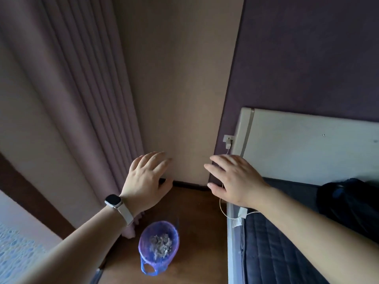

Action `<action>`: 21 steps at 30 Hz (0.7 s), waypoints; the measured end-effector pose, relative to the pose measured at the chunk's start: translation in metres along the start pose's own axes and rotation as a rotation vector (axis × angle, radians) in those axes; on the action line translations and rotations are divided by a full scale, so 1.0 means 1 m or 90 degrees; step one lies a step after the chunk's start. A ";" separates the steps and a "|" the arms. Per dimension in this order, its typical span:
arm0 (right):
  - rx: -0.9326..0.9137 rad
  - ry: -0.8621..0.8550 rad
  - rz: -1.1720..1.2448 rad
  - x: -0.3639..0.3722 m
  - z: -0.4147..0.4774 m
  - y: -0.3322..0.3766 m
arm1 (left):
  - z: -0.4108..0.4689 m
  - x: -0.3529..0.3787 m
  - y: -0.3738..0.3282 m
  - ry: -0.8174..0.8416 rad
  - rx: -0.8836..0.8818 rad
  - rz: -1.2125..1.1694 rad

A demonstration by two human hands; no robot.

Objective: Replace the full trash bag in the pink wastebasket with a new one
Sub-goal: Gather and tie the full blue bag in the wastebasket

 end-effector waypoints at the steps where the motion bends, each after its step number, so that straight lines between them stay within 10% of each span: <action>1: 0.002 0.004 -0.002 0.000 0.017 -0.006 | 0.013 0.006 0.010 -0.003 0.004 -0.005; 21: -0.373 0.024 0.042 0.044 0.293 0.080 | -0.014 0.062 0.187 0.036 -0.371 0.042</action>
Point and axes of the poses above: each hand's wrist, its own z-axis towards the middle knuckle, its own x-axis out of the palm, y = z × x, the point moved 4 cm from there along z, towards the middle knuckle, and after that the axes turned 15 degrees about y, right-handed, at the moved point
